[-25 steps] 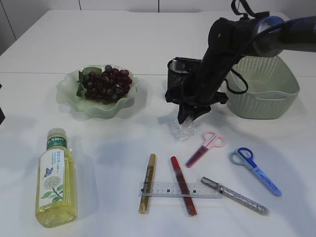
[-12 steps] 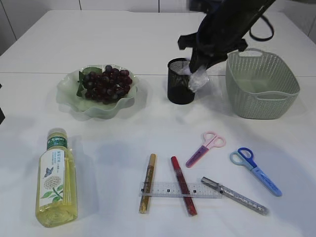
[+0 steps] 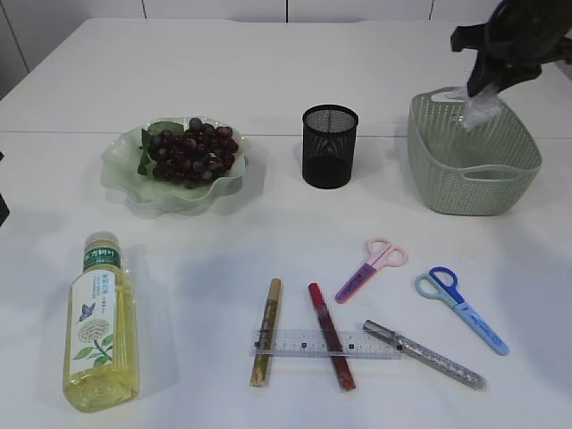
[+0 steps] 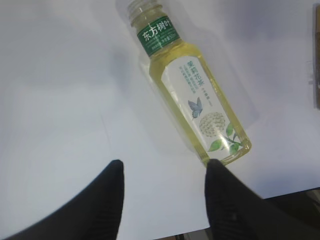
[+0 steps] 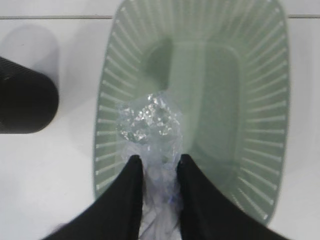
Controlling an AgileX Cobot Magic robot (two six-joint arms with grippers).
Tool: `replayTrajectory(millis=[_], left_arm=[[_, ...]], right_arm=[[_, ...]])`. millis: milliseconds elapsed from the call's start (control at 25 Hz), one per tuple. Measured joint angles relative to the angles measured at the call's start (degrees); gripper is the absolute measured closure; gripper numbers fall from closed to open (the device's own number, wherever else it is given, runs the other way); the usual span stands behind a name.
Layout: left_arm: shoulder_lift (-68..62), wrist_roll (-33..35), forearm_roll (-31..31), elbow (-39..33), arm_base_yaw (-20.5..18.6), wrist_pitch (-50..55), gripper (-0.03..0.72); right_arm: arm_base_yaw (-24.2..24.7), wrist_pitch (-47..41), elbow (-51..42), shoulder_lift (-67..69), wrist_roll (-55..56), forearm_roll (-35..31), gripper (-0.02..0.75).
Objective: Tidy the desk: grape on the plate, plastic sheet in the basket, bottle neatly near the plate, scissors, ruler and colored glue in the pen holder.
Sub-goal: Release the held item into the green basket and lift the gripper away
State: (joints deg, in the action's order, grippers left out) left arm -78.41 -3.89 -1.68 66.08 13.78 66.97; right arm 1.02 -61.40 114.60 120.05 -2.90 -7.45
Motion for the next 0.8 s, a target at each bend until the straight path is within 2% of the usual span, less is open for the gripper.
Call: replayTrajectory(millis=[120, 200, 280, 400, 480, 600, 800], left_arm=[[0.00, 0.00, 0.00, 0.00, 0.00, 0.00, 0.309], [0.00, 0.00, 0.00, 0.00, 0.00, 0.00, 0.309], [0.00, 0.00, 0.00, 0.00, 0.00, 0.00, 0.309], [0.00, 0.00, -0.11, 0.00, 0.00, 0.00, 0.309], [0.00, 0.00, -0.11, 0.00, 0.00, 0.00, 0.309], [0.00, 0.00, -0.11, 0.00, 0.00, 0.00, 0.309], [0.00, 0.00, -0.11, 0.00, 0.00, -0.33, 0.310]], right_arm=[[0.70, -0.10, 0.00, 0.24, 1.72, 3.13, 0.548], [0.70, -0.26, 0.00, 0.87, 2.90, 3.83, 0.517], [0.70, -0.25, 0.00, 1.27, 3.83, 4.04, 0.431], [0.70, -0.25, 0.00, 1.37, 4.73, 4.12, 0.228], [0.70, -0.25, 0.00, 1.37, 4.87, 4.25, 0.140], [0.70, -0.79, 0.00, 1.37, 4.91, 4.28, 0.102], [0.70, -5.86, 0.00, 0.35, 4.91, 4.38, 0.113]])
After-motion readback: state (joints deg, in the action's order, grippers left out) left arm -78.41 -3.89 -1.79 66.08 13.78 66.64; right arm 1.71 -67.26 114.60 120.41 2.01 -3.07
